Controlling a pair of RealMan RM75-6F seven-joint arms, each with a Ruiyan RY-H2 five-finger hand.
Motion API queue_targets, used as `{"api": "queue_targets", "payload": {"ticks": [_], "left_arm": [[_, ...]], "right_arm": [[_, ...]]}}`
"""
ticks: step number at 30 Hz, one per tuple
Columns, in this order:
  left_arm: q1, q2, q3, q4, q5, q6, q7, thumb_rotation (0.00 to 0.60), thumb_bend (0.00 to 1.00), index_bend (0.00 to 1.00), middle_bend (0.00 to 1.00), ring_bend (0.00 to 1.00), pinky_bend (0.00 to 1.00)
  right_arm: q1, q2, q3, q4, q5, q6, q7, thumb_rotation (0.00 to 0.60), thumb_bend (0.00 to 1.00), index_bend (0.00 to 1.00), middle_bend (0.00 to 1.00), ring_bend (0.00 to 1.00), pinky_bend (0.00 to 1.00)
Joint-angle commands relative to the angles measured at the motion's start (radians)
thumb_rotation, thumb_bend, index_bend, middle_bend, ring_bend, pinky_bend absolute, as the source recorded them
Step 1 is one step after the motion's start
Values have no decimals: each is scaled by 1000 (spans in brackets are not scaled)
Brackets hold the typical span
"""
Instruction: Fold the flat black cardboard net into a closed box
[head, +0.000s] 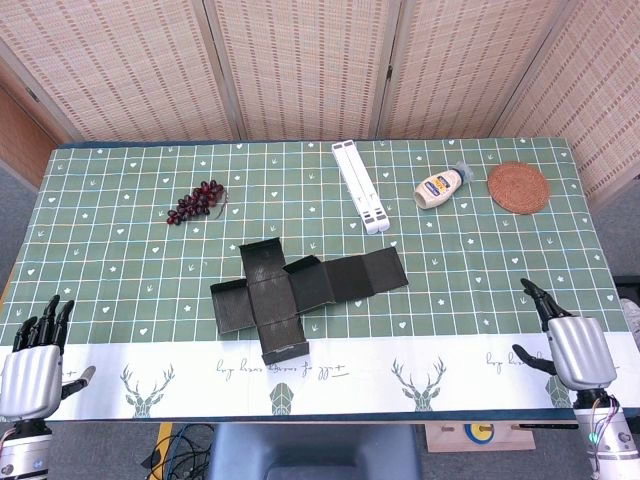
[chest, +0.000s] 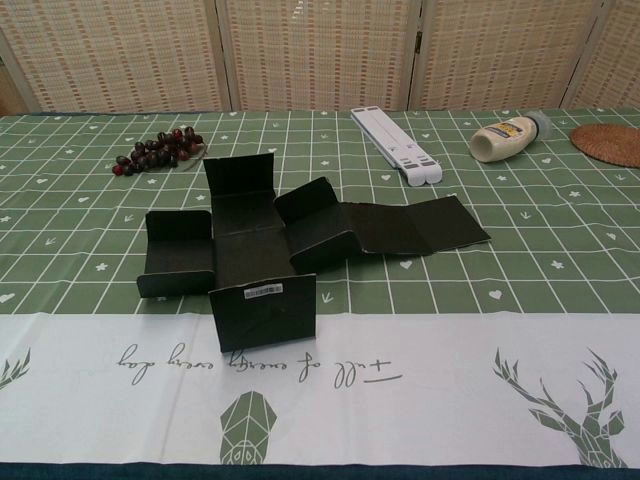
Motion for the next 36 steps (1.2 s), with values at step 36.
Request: {"api": "queue_targets", "payload": {"ticks": [36], "left_arm": [[19, 24, -30, 16, -6, -24, -25, 600, 0, 65, 10, 168, 126]], "right_arm": [[733, -360, 246, 186, 795, -741, -597, 600, 197, 0, 57, 761, 968]]}}
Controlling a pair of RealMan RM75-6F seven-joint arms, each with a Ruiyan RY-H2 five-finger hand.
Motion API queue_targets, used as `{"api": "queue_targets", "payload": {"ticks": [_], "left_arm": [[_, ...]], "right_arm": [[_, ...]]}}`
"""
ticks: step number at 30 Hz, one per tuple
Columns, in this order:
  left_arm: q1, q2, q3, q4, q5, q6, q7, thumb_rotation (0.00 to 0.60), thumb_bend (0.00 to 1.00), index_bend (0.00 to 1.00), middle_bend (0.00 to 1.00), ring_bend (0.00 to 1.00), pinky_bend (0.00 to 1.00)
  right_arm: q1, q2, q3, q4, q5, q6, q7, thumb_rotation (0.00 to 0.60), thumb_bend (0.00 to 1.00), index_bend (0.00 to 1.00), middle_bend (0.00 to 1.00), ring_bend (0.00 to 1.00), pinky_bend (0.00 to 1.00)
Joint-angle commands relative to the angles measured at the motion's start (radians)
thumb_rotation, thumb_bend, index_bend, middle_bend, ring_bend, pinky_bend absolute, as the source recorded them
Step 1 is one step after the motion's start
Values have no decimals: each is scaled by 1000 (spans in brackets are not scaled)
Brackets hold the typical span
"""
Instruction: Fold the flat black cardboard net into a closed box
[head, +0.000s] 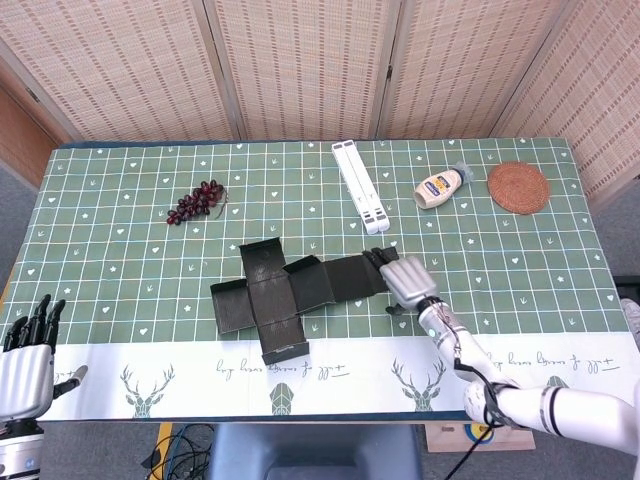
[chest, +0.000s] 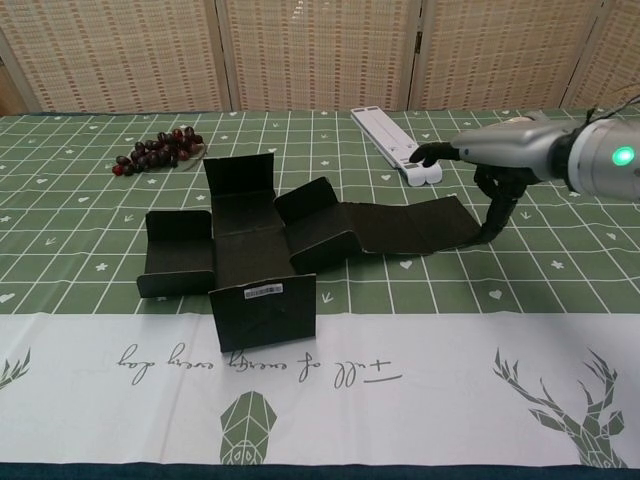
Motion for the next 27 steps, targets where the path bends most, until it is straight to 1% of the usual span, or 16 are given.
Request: {"api": "queue_targets", "payload": {"ticks": [1, 4, 10, 15, 27], "left_arm": [[-1, 1, -2, 2, -6, -6, -6, 600, 0, 65, 10, 167, 126], [-3, 0, -4, 11, -13, -17, -16, 600, 0, 65, 10, 168, 126], [-3, 2, -7, 19, -20, -24, -23, 600, 0, 65, 10, 167, 126], [1, 3, -8, 26, -29, -27, -32, 600, 0, 65, 10, 167, 126], [4, 2, -8, 31, -29, -27, -33, 600, 0, 65, 10, 167, 126]], "right_arm": [[92, -84, 7, 98, 127, -32, -70, 600, 197, 0, 58, 761, 968], [148, -123, 1, 152, 209, -51, -96, 600, 197, 0, 58, 761, 968], [238, -185, -27, 225, 317, -65, -147, 600, 197, 0, 58, 761, 968], [282, -208, -53, 246, 370, -65, -167, 600, 197, 0, 58, 761, 968], [351, -234, -91, 282, 445, -59, -192, 600, 198, 0, 58, 761, 968]]}}
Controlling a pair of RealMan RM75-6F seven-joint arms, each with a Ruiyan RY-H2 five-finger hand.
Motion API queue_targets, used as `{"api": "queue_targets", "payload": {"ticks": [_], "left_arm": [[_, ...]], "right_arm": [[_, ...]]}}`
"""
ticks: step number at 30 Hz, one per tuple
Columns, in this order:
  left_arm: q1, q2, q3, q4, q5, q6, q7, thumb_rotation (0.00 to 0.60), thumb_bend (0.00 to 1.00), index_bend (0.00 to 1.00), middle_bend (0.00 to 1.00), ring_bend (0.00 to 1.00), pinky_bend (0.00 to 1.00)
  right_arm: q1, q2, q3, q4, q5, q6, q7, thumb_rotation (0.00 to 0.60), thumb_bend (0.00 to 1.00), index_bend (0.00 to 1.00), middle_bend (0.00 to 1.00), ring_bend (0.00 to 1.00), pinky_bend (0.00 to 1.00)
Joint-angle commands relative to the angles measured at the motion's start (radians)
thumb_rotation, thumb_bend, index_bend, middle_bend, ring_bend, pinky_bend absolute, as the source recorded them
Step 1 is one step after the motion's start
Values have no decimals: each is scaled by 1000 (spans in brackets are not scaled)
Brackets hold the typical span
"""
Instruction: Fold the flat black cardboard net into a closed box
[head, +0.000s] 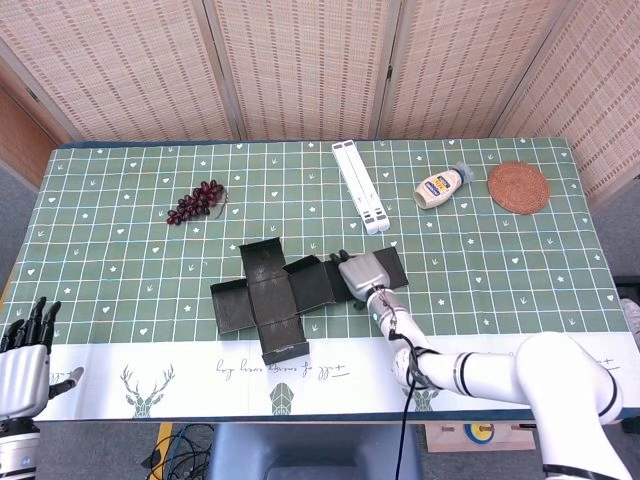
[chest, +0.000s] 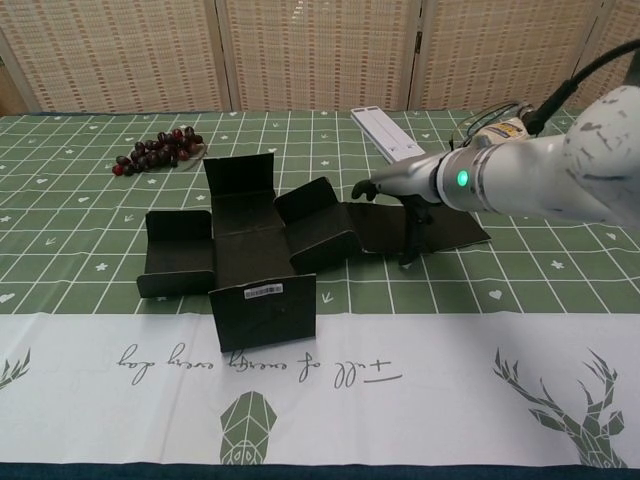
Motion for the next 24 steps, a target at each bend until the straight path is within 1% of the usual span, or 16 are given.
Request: {"api": "queue_targets", "payload": {"ticks": [1, 4, 8, 9, 11, 14, 15, 17, 19, 20, 22, 23, 24], "left_arm": [[0, 2, -1, -1, 0, 0, 2, 600, 0, 65, 10, 167, 126], [-3, 5, -3, -3, 5, -1, 5, 600, 0, 65, 10, 167, 126], [-18, 5, -11, 3, 24, -5, 4, 600, 0, 65, 10, 167, 126], [-23, 4, -13, 7, 32, -7, 3, 600, 0, 66, 10, 167, 126], [-40, -3, -24, 21, 49, -14, -4, 600, 0, 76, 11, 168, 126], [-76, -21, -41, 51, 66, -40, -18, 600, 0, 116, 29, 168, 129], [-93, -29, -47, 65, 73, -56, -18, 600, 0, 133, 37, 172, 160], [-123, -49, -60, 98, 91, -74, -26, 600, 0, 146, 59, 204, 255], [-161, -83, -73, 148, 103, -104, -40, 600, 0, 159, 106, 291, 367], [-179, -98, -78, 172, 110, -120, -49, 600, 0, 166, 119, 315, 392], [-219, -133, -83, 234, 113, -163, -50, 600, 0, 167, 128, 323, 406], [-234, -146, -84, 255, 108, -184, -42, 600, 0, 156, 128, 312, 394], [-248, -160, -87, 273, 101, -202, -32, 600, 0, 133, 128, 298, 358]], "right_arm": [[19, -12, -12, 14, 19, -3, -14, 600, 198, 0, 59, 761, 968], [37, -23, -21, 31, 40, -7, -24, 600, 201, 0, 85, 761, 968], [47, -32, -25, 40, 38, -1, -19, 600, 206, 6, 136, 762, 968], [46, -33, -26, 40, 34, 1, -15, 600, 208, 22, 150, 765, 968], [40, -32, -23, 37, 16, 2, 6, 600, 212, 85, 192, 775, 968], [16, -29, -8, 30, -37, 5, 63, 600, 212, 169, 256, 787, 968], [6, -27, -6, 27, -60, 4, 85, 600, 212, 186, 271, 791, 968], [-8, -26, -6, 26, -94, 6, 112, 600, 212, 200, 283, 792, 968], [-22, -27, -7, 28, -129, 5, 139, 600, 225, 204, 288, 793, 968], [-28, -29, -7, 29, -143, 5, 149, 600, 236, 205, 289, 793, 968], [-39, -34, -11, 36, -174, 6, 167, 600, 248, 205, 290, 793, 968], [-43, -36, -12, 37, -186, 7, 175, 600, 248, 205, 291, 793, 968], [-47, -39, -12, 39, -198, 9, 184, 600, 248, 205, 291, 793, 969]]}}
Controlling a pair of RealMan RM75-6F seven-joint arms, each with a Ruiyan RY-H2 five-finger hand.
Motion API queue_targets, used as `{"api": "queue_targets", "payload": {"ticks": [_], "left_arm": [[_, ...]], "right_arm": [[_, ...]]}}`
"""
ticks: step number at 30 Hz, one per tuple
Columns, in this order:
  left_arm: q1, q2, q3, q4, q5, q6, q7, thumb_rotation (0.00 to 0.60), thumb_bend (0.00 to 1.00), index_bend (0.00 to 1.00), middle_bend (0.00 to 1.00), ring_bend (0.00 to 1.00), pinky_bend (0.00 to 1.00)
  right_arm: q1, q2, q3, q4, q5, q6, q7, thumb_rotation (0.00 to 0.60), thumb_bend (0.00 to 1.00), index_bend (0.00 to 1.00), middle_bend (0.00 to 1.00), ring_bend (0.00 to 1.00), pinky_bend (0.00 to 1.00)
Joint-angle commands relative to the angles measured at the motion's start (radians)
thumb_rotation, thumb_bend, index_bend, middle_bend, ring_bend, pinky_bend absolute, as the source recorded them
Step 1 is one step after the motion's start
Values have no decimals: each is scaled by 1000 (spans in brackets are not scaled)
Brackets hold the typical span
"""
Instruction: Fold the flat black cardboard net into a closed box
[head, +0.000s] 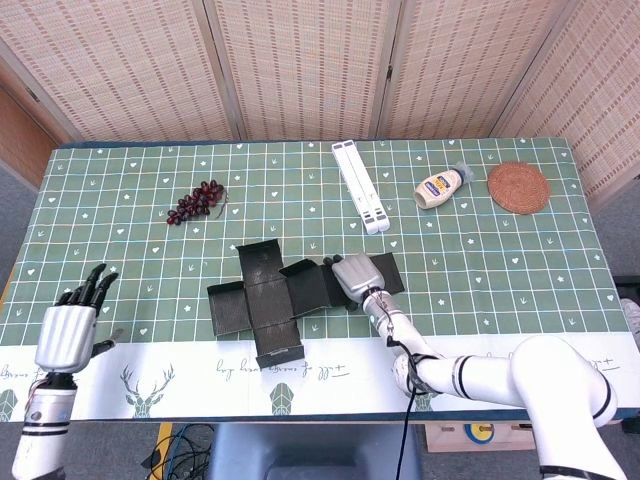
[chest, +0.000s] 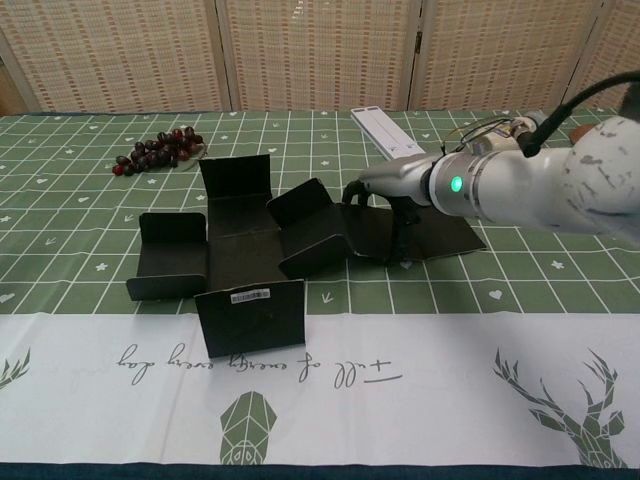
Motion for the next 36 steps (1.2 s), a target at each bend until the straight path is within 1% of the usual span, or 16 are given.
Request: {"api": "queue_targets", "payload": {"ticks": [1, 3, 6, 9, 13, 17, 27, 36], "left_arm": [[-76, -76, -20, 96, -9, -85, 19, 600, 0, 113, 128, 289, 318], [-98, -110, -25, 126, -25, -113, 22, 600, 0, 83, 120, 283, 275], [-123, -146, -30, 147, -64, -155, 40, 600, 0, 37, 94, 272, 265], [-140, -176, -29, 168, -74, -167, 68, 600, 0, 2, 70, 252, 259], [-160, -221, -22, 198, -76, -173, 87, 600, 0, 0, 38, 254, 248], [-176, -260, -12, 234, -67, -171, 105, 600, 0, 0, 0, 222, 235], [-216, -352, -14, 314, -94, -193, 148, 600, 0, 0, 0, 210, 228], [-235, -394, -25, 328, -120, -201, 131, 600, 0, 0, 0, 210, 228]], "right_arm": [[-23, -9, -2, 8, -50, 7, 32, 600, 249, 205, 293, 793, 968], [-32, -13, -4, 11, -78, 14, 46, 600, 249, 205, 296, 793, 968], [-43, -15, -4, 12, -101, 20, 59, 600, 249, 205, 298, 793, 968], [-49, -14, -3, 11, -109, 21, 66, 600, 249, 205, 299, 793, 968], [-54, -13, 0, 10, -117, 23, 71, 600, 249, 205, 299, 793, 968], [-55, -14, 1, 8, -118, 22, 67, 600, 249, 205, 299, 793, 968], [-57, -24, 1, 13, -112, 18, 60, 600, 249, 205, 299, 793, 968], [-59, -31, 3, 24, -117, 14, 63, 600, 249, 205, 299, 793, 968]]}}
